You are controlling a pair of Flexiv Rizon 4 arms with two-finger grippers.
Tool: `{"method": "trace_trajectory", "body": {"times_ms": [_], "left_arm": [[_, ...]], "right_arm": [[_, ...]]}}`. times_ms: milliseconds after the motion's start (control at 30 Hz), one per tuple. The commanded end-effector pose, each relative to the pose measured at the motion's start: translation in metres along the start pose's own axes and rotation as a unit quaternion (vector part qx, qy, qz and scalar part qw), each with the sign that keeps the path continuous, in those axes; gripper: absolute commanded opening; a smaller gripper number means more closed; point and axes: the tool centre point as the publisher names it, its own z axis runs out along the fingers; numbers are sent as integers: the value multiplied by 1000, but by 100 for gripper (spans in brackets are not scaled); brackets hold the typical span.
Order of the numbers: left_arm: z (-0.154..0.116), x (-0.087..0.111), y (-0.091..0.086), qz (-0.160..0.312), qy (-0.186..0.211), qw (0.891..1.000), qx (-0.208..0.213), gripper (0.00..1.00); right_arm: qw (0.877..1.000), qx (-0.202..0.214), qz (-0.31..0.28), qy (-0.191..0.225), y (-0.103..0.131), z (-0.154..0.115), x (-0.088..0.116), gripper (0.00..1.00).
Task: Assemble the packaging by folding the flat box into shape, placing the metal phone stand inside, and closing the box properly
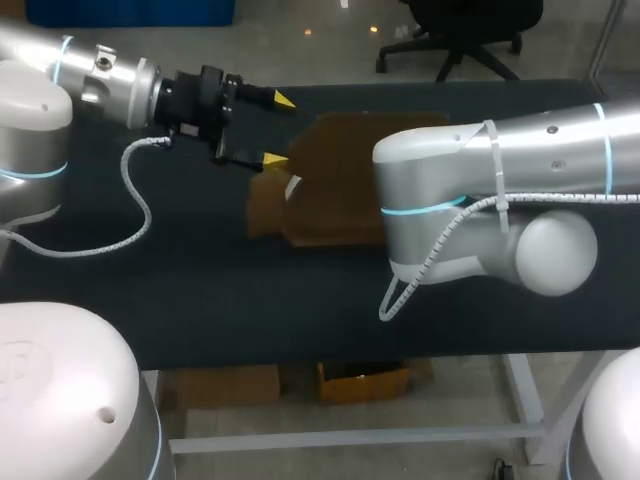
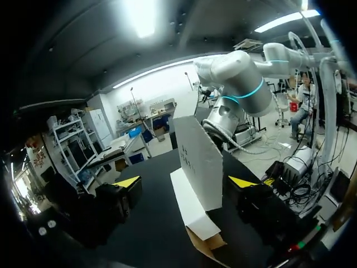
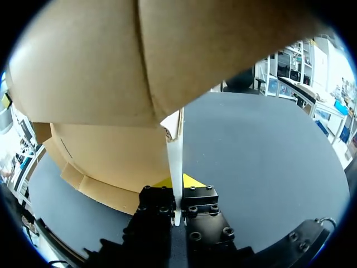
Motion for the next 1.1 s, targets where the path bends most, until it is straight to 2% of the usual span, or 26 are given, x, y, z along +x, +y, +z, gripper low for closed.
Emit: {"method": "trace_trajectory", "body": {"times_ms": [33, 367, 567, 667, 1100], "left_arm": [[-17, 12, -14, 10, -29, 999, -40, 100], [-41, 14, -31, 48, -52, 994, -79, 100], [-52, 13, -39, 63, -65, 992, -91, 100], [-55, 13, -41, 71, -69, 990, -99, 100], [-67, 18, -48, 118, -56, 982, -138, 100]], "right_arm": [[999, 31, -4, 43, 11, -4, -6, 0], [995, 34, -26, 93, 25, -17, -7, 0], [988, 34, -36, 145, 31, -21, -7, 0], [984, 55, -38, 168, 34, -20, -9, 0], [969, 125, -43, 207, 49, -24, -16, 0]]}}
